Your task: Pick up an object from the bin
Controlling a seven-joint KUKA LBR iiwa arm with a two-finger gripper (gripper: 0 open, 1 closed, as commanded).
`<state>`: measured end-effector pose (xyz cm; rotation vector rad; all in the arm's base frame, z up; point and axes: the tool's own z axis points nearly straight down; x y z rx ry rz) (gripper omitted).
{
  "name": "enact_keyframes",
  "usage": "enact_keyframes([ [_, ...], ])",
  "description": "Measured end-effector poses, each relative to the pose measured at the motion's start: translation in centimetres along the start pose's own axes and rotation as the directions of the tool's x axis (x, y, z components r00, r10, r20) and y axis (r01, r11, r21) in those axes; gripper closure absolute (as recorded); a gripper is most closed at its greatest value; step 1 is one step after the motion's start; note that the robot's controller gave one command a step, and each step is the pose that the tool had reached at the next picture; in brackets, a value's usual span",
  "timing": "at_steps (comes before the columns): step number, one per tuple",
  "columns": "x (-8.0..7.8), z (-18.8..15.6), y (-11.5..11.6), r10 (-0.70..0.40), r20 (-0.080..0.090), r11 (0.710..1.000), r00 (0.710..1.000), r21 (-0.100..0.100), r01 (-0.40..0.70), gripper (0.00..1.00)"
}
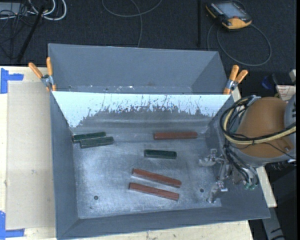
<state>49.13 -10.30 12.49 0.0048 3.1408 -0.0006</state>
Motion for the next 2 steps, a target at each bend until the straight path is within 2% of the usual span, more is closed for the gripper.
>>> enact_keyframes([
  [1, 0.3, 1.0, 1.4, -0.008, -0.002, 1.000, 1.000, -0.001, 0.008, 0.00],
  [2, -0.7, 3.7, 2.0, -0.181, -0.002, 0.983, 0.983, -0.005, 0.181, 0.00],
])
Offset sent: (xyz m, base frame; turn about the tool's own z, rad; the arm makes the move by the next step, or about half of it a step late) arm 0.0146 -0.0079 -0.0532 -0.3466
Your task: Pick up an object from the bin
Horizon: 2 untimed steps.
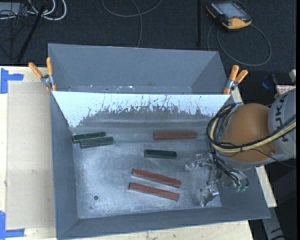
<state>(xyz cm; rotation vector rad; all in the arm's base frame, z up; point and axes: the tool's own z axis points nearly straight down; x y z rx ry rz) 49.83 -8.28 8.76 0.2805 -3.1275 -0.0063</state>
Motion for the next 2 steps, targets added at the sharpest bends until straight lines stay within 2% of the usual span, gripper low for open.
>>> enact_keyframes([
  [1, -3.18, 0.81, 5.02, -0.039, 0.002, 0.999, 0.999, 0.003, 0.039, 1.00],
  [2, -3.18, 0.81, 5.02, -0.039, 0.002, 0.999, 0.999, 0.003, 0.039, 1.00],
])
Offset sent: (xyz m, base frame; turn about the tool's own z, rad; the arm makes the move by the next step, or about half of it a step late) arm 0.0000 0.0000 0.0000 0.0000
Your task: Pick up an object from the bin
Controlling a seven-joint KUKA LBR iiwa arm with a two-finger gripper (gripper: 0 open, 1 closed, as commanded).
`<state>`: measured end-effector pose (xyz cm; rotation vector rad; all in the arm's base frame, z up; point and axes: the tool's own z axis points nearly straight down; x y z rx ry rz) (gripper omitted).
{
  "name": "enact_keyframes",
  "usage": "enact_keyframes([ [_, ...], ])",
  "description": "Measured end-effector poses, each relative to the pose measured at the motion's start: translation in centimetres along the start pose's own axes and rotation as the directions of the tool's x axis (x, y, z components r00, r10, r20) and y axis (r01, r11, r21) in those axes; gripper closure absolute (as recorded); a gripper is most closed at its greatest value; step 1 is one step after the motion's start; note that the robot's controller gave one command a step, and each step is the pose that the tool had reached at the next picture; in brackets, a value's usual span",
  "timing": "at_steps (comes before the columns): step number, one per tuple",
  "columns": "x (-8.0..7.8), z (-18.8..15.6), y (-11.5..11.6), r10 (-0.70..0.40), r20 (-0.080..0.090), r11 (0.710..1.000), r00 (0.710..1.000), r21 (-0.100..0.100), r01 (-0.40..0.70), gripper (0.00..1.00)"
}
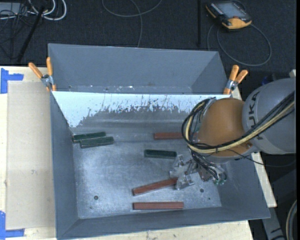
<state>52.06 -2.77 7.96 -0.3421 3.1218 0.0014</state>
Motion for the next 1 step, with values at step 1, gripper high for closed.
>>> enact_keyframes([
  [1, 2.61, -14.01, -1.10, -0.325, -0.003, 0.946, 0.946, -0.002, 0.325, 1.00],
])
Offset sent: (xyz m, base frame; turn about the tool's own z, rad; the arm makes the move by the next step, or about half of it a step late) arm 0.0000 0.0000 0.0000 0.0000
